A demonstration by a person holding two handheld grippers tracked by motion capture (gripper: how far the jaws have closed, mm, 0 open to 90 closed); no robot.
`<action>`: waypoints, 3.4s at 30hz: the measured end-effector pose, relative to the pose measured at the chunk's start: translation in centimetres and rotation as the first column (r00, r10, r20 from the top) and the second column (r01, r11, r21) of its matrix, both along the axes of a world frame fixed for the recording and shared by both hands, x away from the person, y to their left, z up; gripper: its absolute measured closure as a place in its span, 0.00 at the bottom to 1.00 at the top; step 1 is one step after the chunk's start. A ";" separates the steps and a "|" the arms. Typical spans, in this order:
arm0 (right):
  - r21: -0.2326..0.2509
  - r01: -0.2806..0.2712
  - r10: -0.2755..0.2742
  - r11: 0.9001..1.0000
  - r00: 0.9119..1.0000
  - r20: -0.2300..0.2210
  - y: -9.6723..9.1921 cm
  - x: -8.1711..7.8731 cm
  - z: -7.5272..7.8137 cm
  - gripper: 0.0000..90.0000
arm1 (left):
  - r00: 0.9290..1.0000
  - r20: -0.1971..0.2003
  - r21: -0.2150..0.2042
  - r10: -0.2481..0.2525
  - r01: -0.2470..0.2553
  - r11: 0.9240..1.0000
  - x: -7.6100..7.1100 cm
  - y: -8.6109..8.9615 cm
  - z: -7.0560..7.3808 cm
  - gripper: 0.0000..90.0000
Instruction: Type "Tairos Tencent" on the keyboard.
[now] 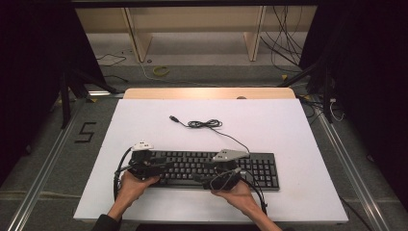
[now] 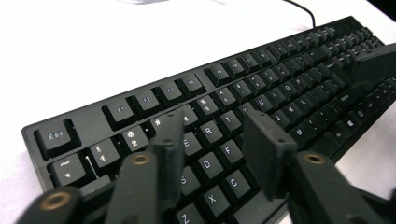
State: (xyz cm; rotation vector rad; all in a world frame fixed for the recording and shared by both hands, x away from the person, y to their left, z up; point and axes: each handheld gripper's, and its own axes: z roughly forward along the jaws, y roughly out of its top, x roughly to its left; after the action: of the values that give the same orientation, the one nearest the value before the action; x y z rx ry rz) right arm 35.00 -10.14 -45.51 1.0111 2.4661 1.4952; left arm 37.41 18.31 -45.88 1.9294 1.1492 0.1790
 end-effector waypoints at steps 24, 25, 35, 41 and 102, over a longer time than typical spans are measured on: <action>-0.063 -0.021 0.019 0.998 0.999 -0.034 2.3 1.3 -0.8 0.91 | 0.998 0.059 -0.051 0.025 -0.022 0.998 -2.3 1.0 0.4 0.37; -0.067 -0.022 0.019 0.998 0.999 -0.035 2.4 1.4 -0.8 0.92 | 0.998 0.060 -0.051 0.024 -0.021 0.999 -2.4 1.1 0.4 0.37; -0.100 -0.012 0.007 0.995 0.999 -0.049 3.1 1.9 -1.3 1.00 | 0.997 0.075 -0.061 0.029 -0.025 0.998 -3.0 1.5 0.4 0.35; -0.124 -0.016 0.009 0.992 0.998 -0.059 3.5 1.9 -1.7 1.00 | 0.997 0.077 -0.073 0.028 -0.023 0.997 -3.3 1.8 0.2 0.33; -0.096 0.000 -0.007 0.995 0.997 -0.072 3.3 1.8 -1.9 0.91 | 0.994 0.108 -0.073 0.037 -0.029 0.997 -3.7 2.2 0.1 0.30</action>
State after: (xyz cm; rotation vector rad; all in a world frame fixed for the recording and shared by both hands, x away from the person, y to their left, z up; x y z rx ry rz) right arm 36.76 -6.80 -47.43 1.0697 2.5555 1.3474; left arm 33.68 20.50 -45.82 1.8163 1.1008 0.2541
